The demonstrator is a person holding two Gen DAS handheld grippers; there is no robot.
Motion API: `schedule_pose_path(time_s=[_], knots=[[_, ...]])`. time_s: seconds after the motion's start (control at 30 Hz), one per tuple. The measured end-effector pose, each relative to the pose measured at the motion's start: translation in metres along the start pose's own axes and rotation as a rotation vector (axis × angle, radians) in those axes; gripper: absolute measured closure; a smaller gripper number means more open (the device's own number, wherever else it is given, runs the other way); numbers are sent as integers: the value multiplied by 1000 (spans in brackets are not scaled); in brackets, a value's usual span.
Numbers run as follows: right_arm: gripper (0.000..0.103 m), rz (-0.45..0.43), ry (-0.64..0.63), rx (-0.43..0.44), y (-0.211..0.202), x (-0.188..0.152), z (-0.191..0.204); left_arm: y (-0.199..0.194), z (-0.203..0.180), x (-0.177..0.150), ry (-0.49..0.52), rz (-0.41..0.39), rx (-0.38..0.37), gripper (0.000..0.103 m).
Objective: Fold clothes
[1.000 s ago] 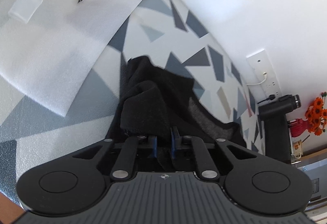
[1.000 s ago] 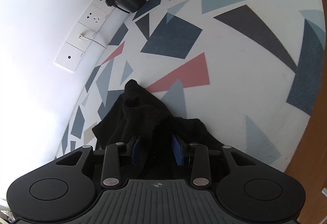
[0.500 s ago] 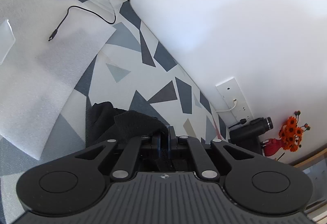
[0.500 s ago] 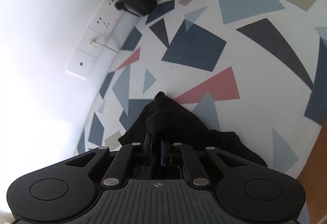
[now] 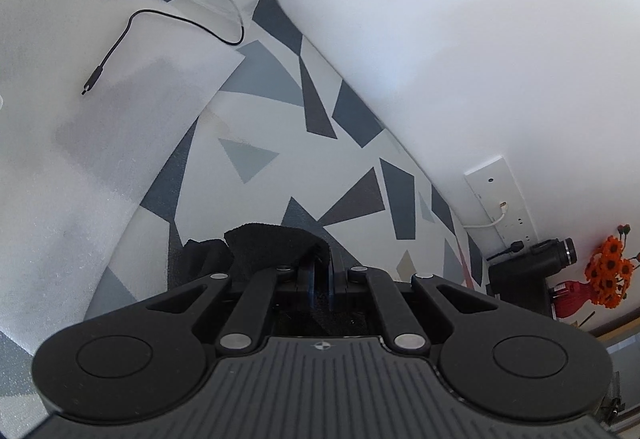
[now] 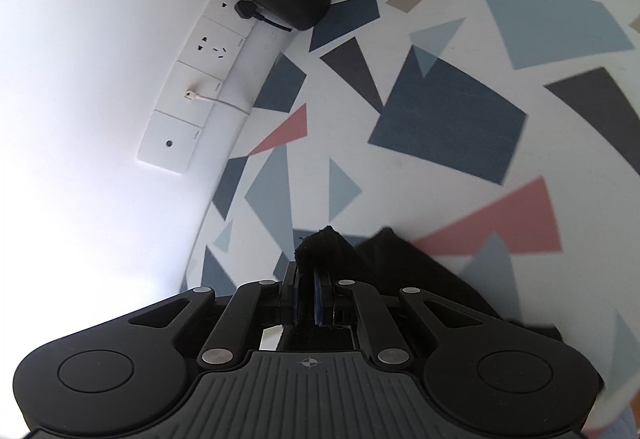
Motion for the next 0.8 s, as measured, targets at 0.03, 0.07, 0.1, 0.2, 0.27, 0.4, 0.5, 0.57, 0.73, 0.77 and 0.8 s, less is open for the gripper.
schedule_pose_path(time_s=[0.03, 0.07, 0.1, 0.2, 0.27, 0.4, 0.5, 0.57, 0.73, 0.77, 0.8], knots=[[97, 1, -3, -5, 7, 3, -1, 4, 1, 0, 0, 4, 13, 97], [97, 3, -6, -9, 14, 5, -1, 8, 2, 0, 3, 10, 26, 97], [97, 9, -7, -19, 22, 7, -3, 13, 3, 0, 8, 18, 39, 97], [97, 25, -10, -53, 47, 11, -12, 27, 0, 2, 52, 42, 86, 88], [89, 33, -112, -62, 62, 12, -10, 25, -4, 6, 67, 17, 79, 55], [43, -42, -455, -88, 62, 0, 17, 0, -16, 23, 97, -137, 40, 22], [29, -113, -532, -83, 45, -16, 31, -12, -22, 28, 152, -193, 90, 19], [14, -65, -585, -97, 41, -34, 36, -13, -24, 17, 207, -176, 123, 19], [7, 145, -830, -191, 51, -90, 38, -4, -44, -35, 513, -72, 204, 19], [7, 171, -880, -208, 53, -101, 37, -1, -48, -46, 572, -56, 215, 19], [7, 196, -928, -224, 55, -111, 36, 4, -50, -56, 621, -36, 228, 19]])
Point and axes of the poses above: each gripper's, at about its wrist camera, not at the fingertips, and y roughly the way its jaws point, z to its left, x to its top, the point moved 3 cm from there along y, roughly the way its jaws point, and after that the axes turned 10 degrees about x, right-handed, at the moved point
